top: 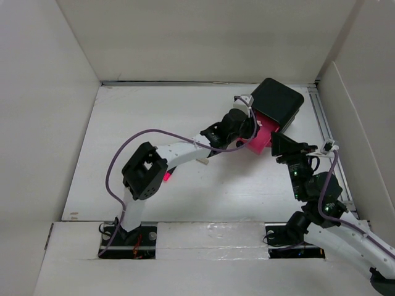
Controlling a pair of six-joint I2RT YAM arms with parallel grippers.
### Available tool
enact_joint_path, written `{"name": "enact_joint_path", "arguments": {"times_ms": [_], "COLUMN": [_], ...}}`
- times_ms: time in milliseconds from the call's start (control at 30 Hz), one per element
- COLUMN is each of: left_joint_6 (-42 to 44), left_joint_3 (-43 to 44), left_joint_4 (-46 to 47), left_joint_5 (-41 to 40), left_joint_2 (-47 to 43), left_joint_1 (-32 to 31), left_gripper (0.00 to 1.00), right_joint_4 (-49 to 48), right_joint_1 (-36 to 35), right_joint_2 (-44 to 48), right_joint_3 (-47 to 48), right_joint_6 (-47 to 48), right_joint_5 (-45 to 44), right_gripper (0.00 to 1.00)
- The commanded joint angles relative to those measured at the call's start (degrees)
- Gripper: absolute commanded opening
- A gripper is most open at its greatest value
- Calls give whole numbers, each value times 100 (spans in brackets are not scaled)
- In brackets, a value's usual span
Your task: Organize the desk
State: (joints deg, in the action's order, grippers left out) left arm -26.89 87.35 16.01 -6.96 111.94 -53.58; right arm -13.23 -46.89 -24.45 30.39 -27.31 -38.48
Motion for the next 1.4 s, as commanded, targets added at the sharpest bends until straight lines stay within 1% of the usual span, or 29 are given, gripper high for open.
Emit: {"name": "enact_joint_path", "arguments": {"times_ms": [0,167,233,267,300,367,400,467,533,600,667,700,733,767,800,833,900,933,967,1000,1033,1067,1100,1133,1167,1200,1233,1333,1367], "left_joint_6": [0,-18,-26,-26,-35,-9,9,61,96,219,360,404,457,509,562,580,589,589,598,615,720,799,852,870,896,914,914,914,940], "left_joint_3": [484,713,783,783,783,783,783,748,774,783,644,556,250,21,-199,-653,-1148,-1620,-1868,-2097,-2543,-2774,-2959,-3187,-3241,-3268,-3286,-3199,-3146], "left_joint_4": [192,315,324,324,332,341,324,324,306,218,209,244,314,515,604,666,763,772,763,755,781,920,948,922,861,834,825,965,1018], "left_joint_5": [371,520,573,582,591,608,591,556,521,424,100,-41,-338,-480,-569,-700,-745,-737,-676,-623,-352,-115,53,255,352,414,458,503,503], "left_joint_2": [64,363,434,460,469,469,452,399,364,242,57,-205,-364,-575,-986,-1173,-1769,-1929,-2061,-2288,-2378,-2448,-2492,-2484,-2406,-2344,-2283,-2010,-1870], "left_joint_1": [-3,-3,-3,-3,-3,-3,-3,-3,-3,-3,-3,-3,-3,-3,-3,-3,49,50,50,50,50,50,50,50,50,50,50,50,50], "left_gripper": [18,21,25,28,38,45,51,56,60,61,60,52,47,42,33,29,22,22,22,24,27,32,43,47,50,56,57,57,57], "right_joint_4": [-276,-259,-259,-259,-259,-259,-267,-276,-276,-276,-250,-241,-258,-285,-320,-320,-303,-294,-302,-303,-294,-285,-294,-346,-381,-399,-382,-390,-390], "right_joint_1": [31,31,31,31,31,31,31,31,31,31,31,31,31,31,31,31,31,31,31,31,31,31,31,31,31,31,31,31,31], "right_joint_2": [63,1,-7,-7,1,19,10,-7,-25,-43,-8,10,28,54,54,37,-42,-69,-121,-183,-235,-262,-323,-359,-394,-438,-508,-596,-614], "right_joint_3": [-33,-7,-7,2,2,-7,-24,2,2,-7,11,2,-7,-33,-59,-51,-7,10,11,19,72,81,81,90,46,54,72,116,107], "right_joint_6": [-99,-90,-90,-82,-81,-81,-90,-82,-81,-81,-73,-73,-81,-81,-81,-64,-38,-38,-38,-46,-55,-38,-38,-55,-55,-55,-55,-46,-29], "right_joint_5": [-81,-10,-11,16,25,-19,-45,59,51,-2,24,25,-10,-45,-11,24,104,78,60,95,147,191,209,183,148,165,200,245,218], "right_gripper": [45,45,45,45,45,45,45,45,45,45,44,44,43,40,35,21,7,1,0,0,0,1,4,9,12,17,24,36,37]}}
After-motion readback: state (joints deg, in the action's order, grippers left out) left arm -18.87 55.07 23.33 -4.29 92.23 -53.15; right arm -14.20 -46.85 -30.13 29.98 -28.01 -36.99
